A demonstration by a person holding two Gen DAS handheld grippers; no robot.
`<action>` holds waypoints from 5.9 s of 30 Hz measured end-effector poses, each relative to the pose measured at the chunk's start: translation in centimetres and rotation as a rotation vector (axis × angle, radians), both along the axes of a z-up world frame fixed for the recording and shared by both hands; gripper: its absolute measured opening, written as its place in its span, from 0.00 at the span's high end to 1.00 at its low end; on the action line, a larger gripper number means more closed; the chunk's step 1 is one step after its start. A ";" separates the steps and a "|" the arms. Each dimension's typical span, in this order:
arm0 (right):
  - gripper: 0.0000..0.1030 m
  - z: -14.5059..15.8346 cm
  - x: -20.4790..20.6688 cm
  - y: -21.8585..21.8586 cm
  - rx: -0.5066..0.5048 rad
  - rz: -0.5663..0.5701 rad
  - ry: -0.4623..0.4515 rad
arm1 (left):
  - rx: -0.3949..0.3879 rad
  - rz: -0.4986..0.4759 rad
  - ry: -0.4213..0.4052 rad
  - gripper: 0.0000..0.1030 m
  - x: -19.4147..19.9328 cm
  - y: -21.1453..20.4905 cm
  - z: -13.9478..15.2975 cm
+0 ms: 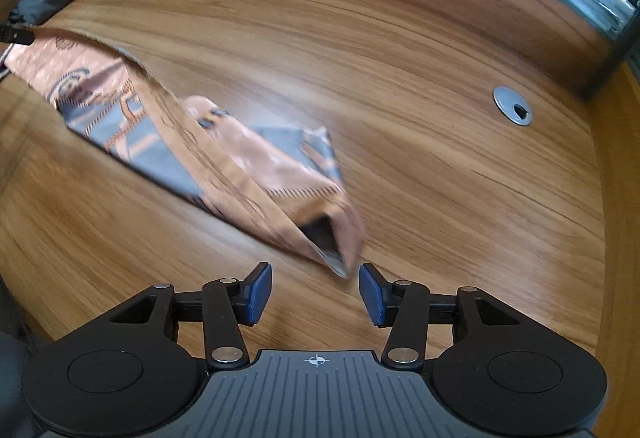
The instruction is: Fold clothes
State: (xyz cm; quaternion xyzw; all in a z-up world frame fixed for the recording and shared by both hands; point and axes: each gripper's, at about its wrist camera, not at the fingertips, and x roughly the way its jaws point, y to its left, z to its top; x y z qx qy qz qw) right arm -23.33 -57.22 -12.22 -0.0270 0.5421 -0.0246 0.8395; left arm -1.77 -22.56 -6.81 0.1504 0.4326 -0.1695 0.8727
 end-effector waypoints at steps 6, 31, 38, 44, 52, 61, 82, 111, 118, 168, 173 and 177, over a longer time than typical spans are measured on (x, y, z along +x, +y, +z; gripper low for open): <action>0.53 -1.6 -0.2 -2.0 0.015 0.139 -0.033 | -0.007 -0.022 0.027 0.33 -4.1 -4.2 -1.4; 0.97 7.3 0.7 -5.9 0.482 0.165 0.032 | -0.033 -0.014 -0.080 1.00 -3.6 -7.2 -3.2; 0.97 10.5 6.2 -9.4 0.662 -0.046 -0.037 | -0.071 0.089 -0.124 1.00 -0.9 -6.5 -1.2; 0.92 6.8 12.5 -8.7 0.545 -0.113 -0.008 | -0.010 0.179 -0.159 1.00 1.3 -5.8 -1.2; 0.55 3.5 14.1 -6.1 0.373 -0.041 -0.024 | -0.011 0.410 -0.132 1.00 4.8 -0.8 -0.7; 0.54 -1.3 12.7 -2.1 0.305 0.069 -0.110 | -0.006 0.549 -0.073 1.00 6.4 5.7 -1.1; 0.54 -2.6 29.2 8.8 0.280 0.612 -0.044 | -0.049 0.564 0.000 1.00 6.4 8.8 -1.2; 0.97 1.4 9.5 -8.9 0.284 -0.102 0.186 | -0.108 0.424 0.025 1.00 3.5 4.1 -0.3; 0.96 7.9 1.0 -9.6 0.474 -0.207 0.222 | -0.155 0.369 0.016 1.00 1.9 3.5 1.8; 0.98 -0.3 -1.0 -6.6 0.262 0.074 -0.004 | -0.077 0.338 -0.009 0.34 -0.7 1.6 0.1; 0.98 2.1 -2.0 -9.5 0.297 -0.002 -0.003 | -0.111 0.266 0.020 0.34 -1.5 -0.4 -0.5; 0.94 2.3 -2.0 -9.5 0.265 0.084 0.019 | -0.122 0.200 0.042 0.34 -2.1 -2.3 -1.0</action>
